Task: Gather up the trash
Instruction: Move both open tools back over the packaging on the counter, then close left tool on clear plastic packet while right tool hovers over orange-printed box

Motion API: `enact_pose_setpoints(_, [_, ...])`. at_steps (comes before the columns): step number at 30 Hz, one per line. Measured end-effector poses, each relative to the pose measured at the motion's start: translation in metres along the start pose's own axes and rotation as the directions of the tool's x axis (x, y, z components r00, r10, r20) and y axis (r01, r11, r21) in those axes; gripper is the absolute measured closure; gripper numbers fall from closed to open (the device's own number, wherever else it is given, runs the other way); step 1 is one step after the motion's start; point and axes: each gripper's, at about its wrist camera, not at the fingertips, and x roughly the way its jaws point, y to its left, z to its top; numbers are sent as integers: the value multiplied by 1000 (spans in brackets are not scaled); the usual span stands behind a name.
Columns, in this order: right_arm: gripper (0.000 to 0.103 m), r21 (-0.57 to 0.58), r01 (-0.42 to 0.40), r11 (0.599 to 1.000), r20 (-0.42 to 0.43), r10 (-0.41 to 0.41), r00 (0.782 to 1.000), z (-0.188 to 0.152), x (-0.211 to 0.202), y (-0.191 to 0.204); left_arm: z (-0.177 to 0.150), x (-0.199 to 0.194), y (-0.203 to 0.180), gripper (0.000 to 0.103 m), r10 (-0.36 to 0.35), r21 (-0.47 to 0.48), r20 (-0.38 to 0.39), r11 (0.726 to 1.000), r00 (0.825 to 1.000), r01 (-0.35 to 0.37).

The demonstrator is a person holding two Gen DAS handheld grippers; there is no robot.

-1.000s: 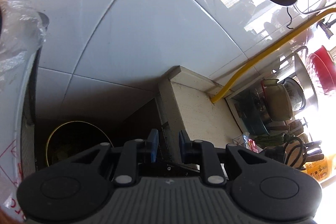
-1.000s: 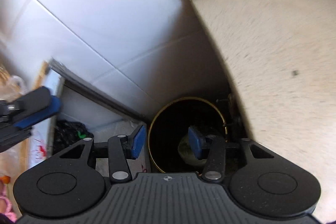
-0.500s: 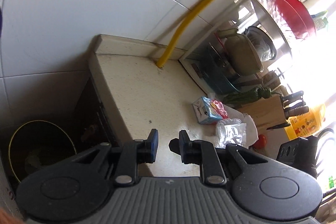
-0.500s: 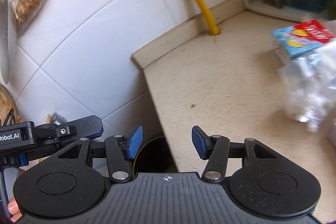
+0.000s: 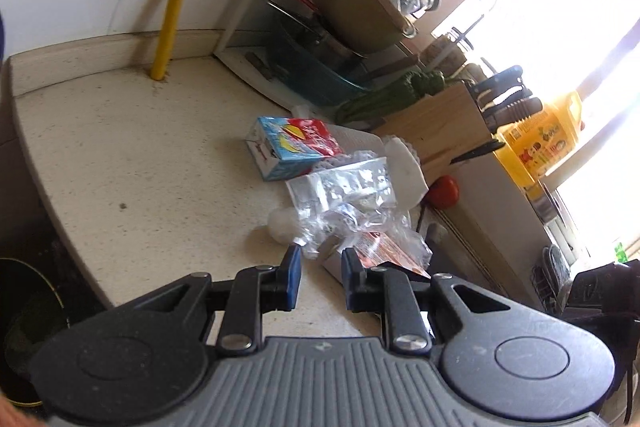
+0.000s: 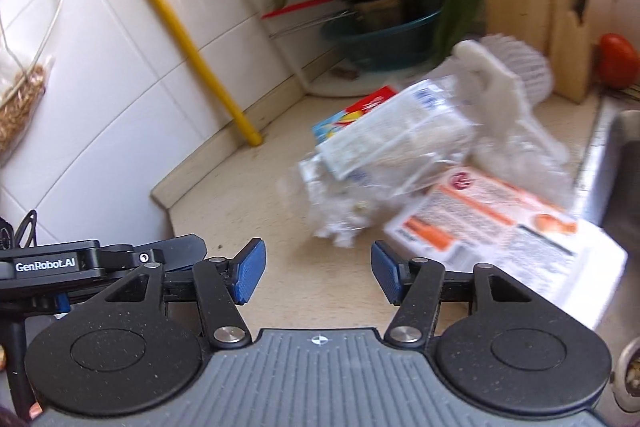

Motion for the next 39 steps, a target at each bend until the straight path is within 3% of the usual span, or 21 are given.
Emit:
enact_pose_setpoints(5, [36, 43, 35, 998, 38, -37, 999, -4, -26, -30, -1, 17, -33, 86, -14, 100, -14, 995, 1000, 15])
enact_pose_setpoints(10, [35, 81, 87, 993, 63, -92, 994, -7, -41, -48, 7, 29, -55, 84, -13, 235, -31, 972, 999, 20])
enact_pose_setpoints(15, [34, 130, 144, 981, 93, -156, 983, -7, -51, -56, 25, 41, -62, 82, -49, 301, -49, 952, 998, 61])
enact_pose_setpoints(24, [31, 149, 250, 957, 134, -270, 953, 4, -56, -58, 52, 76, -76, 74, -59, 524, -136, 843, 989, 122])
enact_pose_setpoints(29, [31, 177, 294, 939, 133, -319, 938, 9, -55, -60, 58, 106, -80, 70, -50, 597, -205, 785, 977, 166])
enact_pose_setpoints(34, [31, 174, 333, 927, 132, -357, 925, 18, -51, -60, 61, 134, -79, 59, -33, 609, -260, 770, 965, 191])
enact_pose_setpoints(39, [31, 164, 356, 920, 114, -376, 919, 28, -40, -65, 57, 142, -76, 61, -46, 623, -292, 749, 955, 227])
